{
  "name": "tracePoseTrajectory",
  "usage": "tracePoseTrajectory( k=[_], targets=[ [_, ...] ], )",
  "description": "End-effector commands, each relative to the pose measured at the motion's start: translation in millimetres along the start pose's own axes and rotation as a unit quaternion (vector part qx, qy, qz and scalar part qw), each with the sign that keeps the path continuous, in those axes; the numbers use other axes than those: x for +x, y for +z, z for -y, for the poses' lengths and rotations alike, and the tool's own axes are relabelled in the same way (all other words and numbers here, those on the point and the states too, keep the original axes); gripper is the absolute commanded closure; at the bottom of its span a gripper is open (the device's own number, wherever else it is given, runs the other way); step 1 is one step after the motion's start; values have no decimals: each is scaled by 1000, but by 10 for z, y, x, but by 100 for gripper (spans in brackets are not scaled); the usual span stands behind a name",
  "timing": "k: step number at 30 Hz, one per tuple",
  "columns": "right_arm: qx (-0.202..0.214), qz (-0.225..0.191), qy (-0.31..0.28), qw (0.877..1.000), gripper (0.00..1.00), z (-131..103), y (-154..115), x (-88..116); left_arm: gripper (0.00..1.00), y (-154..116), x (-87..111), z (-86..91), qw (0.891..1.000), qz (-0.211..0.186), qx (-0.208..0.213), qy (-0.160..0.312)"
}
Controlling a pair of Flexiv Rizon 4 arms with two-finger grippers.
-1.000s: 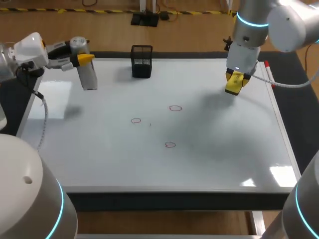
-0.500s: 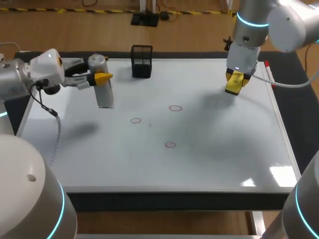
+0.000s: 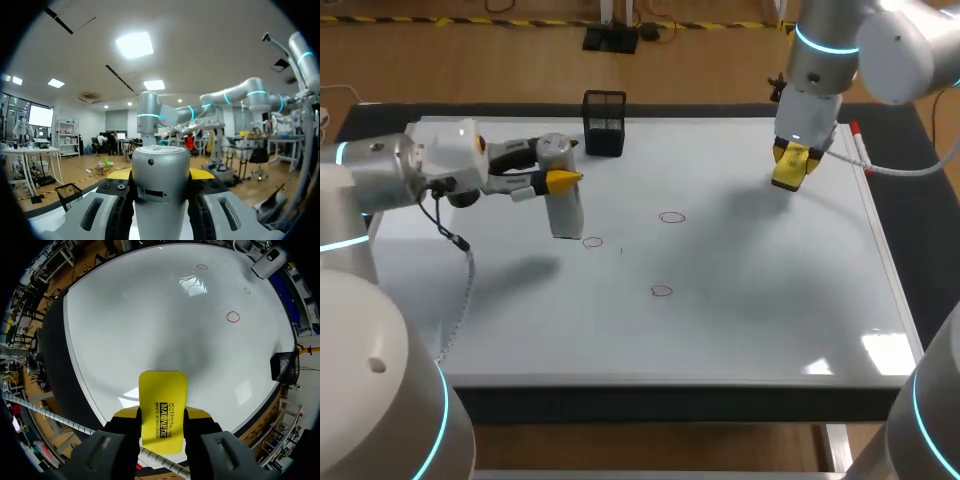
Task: Pick up the inspection probe, press it on each red-marked spot on the whiteboard one by one, put down the probe, pick up the eraser, and wipe off all the red marks.
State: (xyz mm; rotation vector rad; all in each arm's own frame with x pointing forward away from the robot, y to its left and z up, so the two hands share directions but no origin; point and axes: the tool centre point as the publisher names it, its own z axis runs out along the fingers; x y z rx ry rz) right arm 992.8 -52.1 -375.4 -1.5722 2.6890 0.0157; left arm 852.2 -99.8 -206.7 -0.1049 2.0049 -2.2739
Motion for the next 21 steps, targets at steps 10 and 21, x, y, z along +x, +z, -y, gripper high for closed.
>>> tracePoseTrajectory(
  k=[10, 21],
  targets=[
    [1, -1, -1, 1000, 100, 3, -8, 5, 100, 150, -87, -235, 1000, -24, 9, -3],
    [1, -1, -1, 1000, 100, 3, -8, 5, 100, 235, -145, -430, 999, -34, 6, 7]
  ],
)
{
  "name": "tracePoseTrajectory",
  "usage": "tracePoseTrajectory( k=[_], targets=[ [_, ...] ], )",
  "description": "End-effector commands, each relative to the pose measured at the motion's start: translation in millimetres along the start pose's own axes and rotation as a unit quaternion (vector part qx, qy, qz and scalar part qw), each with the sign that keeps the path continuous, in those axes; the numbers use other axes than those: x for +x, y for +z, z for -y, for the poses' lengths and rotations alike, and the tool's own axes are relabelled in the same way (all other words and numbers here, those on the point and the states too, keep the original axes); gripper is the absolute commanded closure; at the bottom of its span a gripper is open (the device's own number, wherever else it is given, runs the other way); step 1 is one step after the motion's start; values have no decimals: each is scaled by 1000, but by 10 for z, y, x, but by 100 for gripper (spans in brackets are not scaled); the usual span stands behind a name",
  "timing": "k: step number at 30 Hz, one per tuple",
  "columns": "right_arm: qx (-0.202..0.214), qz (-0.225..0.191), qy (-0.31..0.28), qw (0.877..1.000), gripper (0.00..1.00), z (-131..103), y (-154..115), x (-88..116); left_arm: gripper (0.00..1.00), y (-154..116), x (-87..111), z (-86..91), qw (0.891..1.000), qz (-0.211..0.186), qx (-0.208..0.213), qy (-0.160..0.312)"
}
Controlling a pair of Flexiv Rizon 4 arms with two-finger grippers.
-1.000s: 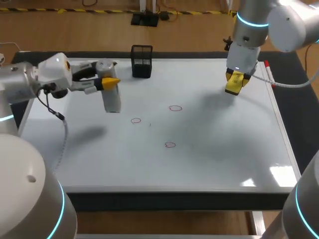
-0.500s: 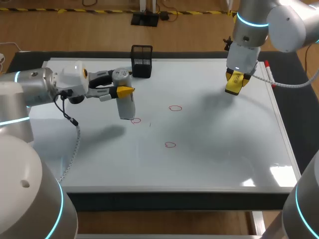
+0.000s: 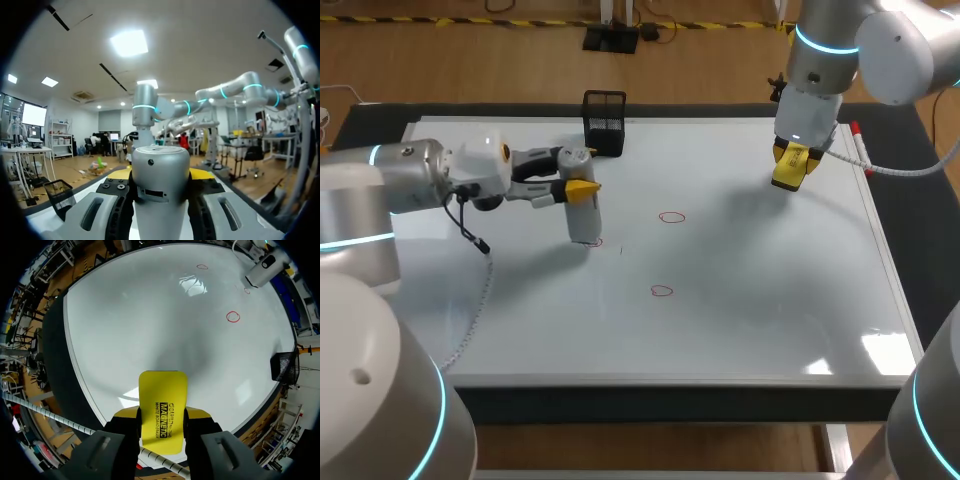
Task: Pick up the inspection probe, press it on each red-marked spot on the whiteboard one by one, put down the probe, pick up the eraser, and wipe off all the red marks.
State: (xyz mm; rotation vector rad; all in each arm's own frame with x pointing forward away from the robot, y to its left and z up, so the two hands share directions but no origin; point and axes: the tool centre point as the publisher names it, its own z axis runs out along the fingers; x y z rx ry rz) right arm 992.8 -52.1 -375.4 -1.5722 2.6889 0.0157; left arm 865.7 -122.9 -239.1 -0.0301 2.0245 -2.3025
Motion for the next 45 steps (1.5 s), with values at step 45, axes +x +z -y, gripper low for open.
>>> tracePoseTrajectory(
  k=[45],
  targets=[
    [1, -1, -1, 1000, 100, 3, -7, 5, 100, 4, -111, -329, 1000, -16, -13, -5]
  ],
)
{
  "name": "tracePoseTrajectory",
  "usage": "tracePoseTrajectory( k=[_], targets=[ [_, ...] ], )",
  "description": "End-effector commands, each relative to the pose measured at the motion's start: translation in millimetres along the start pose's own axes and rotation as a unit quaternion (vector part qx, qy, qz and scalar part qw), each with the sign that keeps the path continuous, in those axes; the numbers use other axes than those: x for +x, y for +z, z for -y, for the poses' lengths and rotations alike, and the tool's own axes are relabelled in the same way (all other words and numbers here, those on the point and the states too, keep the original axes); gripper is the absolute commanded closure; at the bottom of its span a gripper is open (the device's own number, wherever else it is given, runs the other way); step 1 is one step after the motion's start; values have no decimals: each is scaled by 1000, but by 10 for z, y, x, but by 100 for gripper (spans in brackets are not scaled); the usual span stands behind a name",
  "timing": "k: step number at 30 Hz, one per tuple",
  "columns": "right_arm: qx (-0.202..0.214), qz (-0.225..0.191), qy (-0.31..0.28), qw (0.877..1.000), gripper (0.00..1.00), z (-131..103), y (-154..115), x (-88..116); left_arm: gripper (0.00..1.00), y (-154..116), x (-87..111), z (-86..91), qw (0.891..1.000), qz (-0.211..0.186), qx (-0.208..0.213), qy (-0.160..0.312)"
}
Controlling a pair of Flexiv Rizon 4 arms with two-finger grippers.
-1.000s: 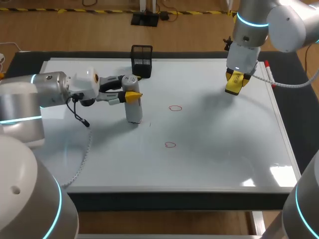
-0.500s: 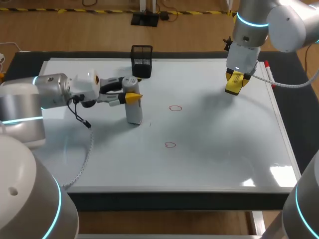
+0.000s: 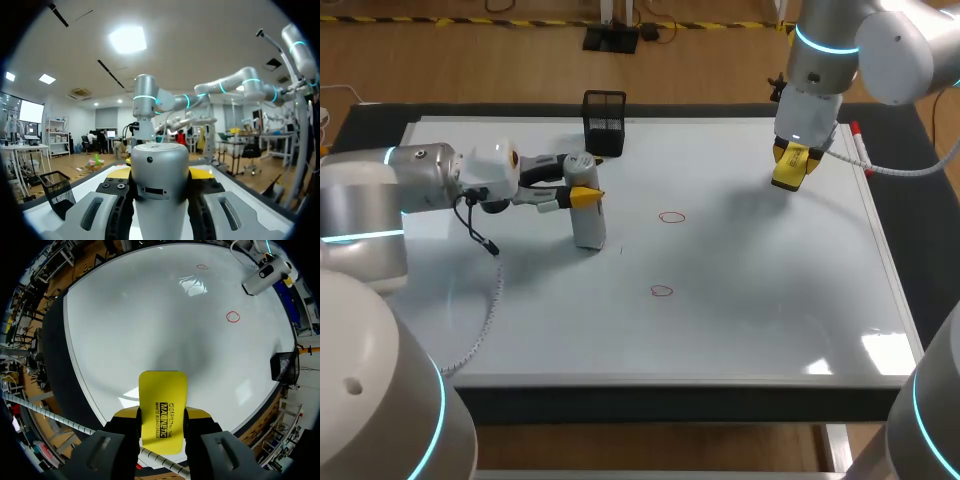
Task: Pick up the inspection probe, press it on each red-marked spot on the whiteboard one by one, put down the probe, pick up the eraser, and wipe off all the red marks.
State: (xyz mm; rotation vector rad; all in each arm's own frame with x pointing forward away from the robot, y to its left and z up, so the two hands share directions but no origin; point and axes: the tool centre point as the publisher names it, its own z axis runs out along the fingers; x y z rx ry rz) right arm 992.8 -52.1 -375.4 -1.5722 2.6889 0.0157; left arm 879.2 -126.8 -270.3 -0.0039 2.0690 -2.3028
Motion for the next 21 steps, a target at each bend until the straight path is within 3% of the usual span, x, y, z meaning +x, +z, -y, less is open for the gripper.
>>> tracePoseTrajectory(
  k=[1, 15, 21],
  targets=[
    [1, -1, -1, 1000, 100, 3, -8, 5, 100, -3, 10, -10, 1000, 0, -3, 0],
    [1, -1, -1, 1000, 100, 3, -8, 5, 100, 0, 26, -3, 1000, -2, -9, 3],
    [1, -1, -1, 1000, 100, 3, -8, 5, 100, -47, 18, 101, 1000, 9, 0, -6]
  ],
)
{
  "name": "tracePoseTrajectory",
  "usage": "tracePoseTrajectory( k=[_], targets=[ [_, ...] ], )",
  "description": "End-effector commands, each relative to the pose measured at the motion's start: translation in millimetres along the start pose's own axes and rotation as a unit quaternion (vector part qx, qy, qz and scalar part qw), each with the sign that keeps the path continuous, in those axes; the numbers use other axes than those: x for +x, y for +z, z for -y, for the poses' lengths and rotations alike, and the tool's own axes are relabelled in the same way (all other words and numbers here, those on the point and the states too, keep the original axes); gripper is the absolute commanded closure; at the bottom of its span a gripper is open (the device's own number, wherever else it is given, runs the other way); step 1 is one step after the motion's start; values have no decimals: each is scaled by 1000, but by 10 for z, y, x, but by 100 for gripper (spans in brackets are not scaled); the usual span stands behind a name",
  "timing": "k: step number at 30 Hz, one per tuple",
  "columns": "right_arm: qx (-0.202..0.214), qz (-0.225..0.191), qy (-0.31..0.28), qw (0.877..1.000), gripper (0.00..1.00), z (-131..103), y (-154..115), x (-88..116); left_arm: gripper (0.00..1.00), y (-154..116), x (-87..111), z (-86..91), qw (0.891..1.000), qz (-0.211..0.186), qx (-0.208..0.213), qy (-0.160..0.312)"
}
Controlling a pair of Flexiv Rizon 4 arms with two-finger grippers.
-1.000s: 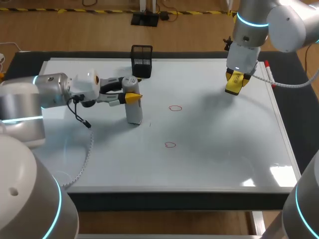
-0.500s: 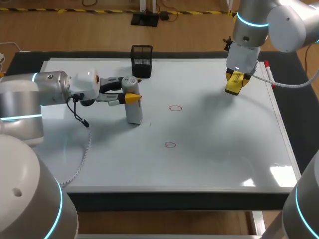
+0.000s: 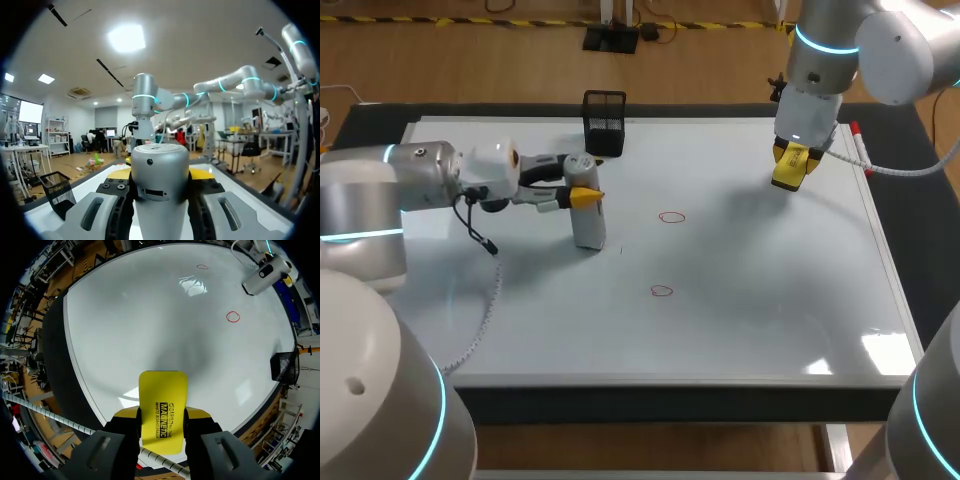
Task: Pick up the inspection probe, press it on each red-marked spot on the whiteboard one by one, put down the probe, pick up the eraser, and wipe off all the red marks.
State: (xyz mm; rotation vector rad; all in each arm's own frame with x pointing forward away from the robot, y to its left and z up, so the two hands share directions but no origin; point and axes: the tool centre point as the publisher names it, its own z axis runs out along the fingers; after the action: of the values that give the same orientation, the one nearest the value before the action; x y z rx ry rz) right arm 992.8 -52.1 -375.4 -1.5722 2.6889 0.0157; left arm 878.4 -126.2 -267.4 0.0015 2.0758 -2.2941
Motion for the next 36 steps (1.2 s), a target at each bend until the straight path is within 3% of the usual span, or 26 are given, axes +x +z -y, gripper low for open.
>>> tracePoseTrajectory(
  k=[1, 15, 28, 36],
  targets=[
    [1, -1, -1, 1000, 100, 3, -7, 5, 100, -62, 1, 87, 1000, 12, 4, -7],
    [1, -1, -1, 1000, 100, 3, -7, 5, 100, -459, -218, 420, 999, 52, 3, 3],
    [1, -1, -1, 1000, 100, 3, -7, 5, 100, -1281, -656, 784, 990, 134, -7, 40],
    [1, -1, -1, 1000, 100, 3, -7, 5, 100, -1757, -839, 897, 982, 179, -8, 51]
  ],
)
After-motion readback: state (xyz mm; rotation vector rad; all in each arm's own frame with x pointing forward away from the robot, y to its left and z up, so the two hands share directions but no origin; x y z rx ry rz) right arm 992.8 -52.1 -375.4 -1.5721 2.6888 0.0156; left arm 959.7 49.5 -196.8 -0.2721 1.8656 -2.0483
